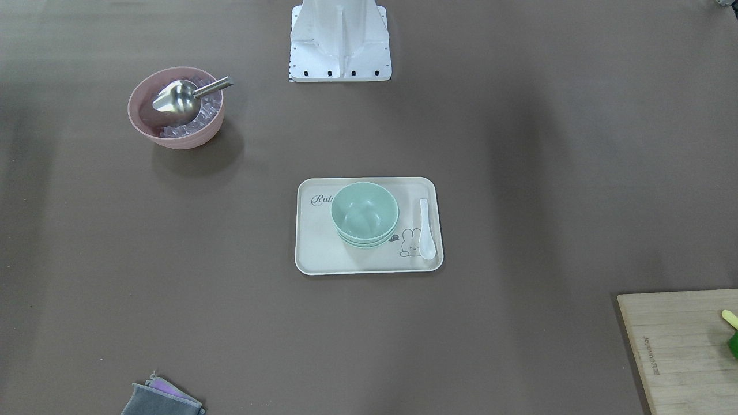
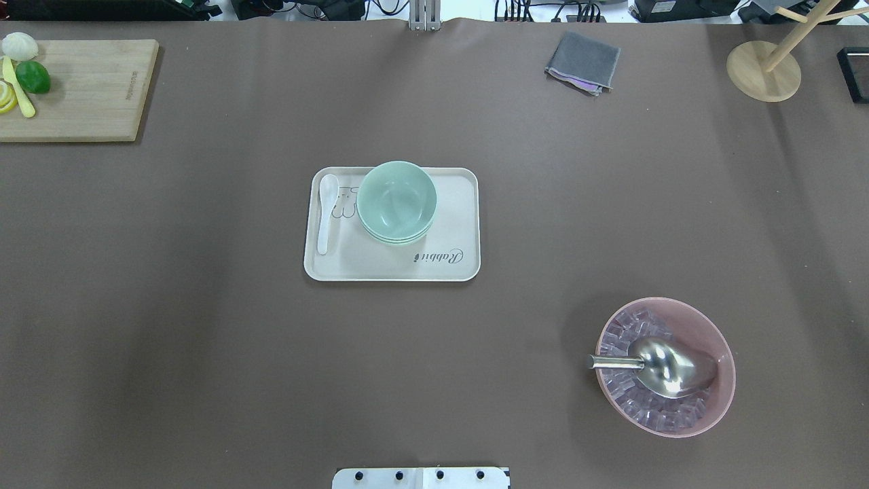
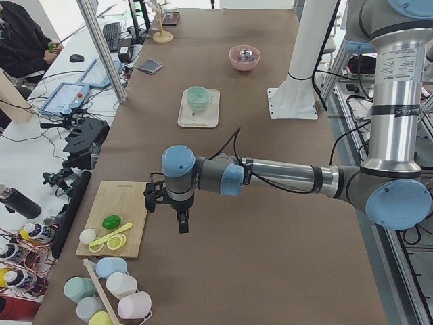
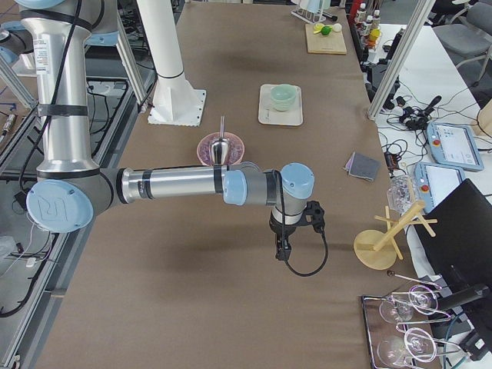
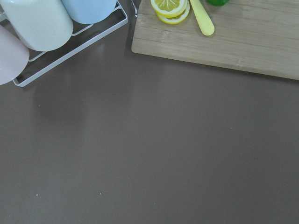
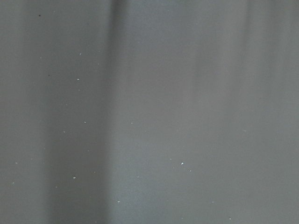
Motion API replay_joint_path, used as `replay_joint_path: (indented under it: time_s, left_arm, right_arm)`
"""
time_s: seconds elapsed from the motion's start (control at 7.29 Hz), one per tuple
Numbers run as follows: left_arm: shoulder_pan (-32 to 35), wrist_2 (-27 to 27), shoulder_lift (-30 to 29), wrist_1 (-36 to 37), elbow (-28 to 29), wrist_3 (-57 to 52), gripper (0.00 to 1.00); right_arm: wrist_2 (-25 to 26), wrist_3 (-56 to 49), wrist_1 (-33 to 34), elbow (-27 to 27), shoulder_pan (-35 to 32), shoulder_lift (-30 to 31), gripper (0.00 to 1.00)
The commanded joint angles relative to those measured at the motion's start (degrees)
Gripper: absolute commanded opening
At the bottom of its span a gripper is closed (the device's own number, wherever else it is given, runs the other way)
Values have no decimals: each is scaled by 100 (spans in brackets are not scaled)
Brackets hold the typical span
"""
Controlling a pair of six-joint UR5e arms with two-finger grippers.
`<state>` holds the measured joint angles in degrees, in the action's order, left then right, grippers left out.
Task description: Stack green bowls together
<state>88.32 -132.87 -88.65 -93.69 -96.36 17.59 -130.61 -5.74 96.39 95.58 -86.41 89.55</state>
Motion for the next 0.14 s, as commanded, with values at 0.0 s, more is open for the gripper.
replay_joint_path:
  time_s: [0.0]
  left_arm:
    - [-7, -2, -3, 0, 29, -1, 98]
  right_arm:
    - [-8, -6, -15, -13, 2, 1, 100]
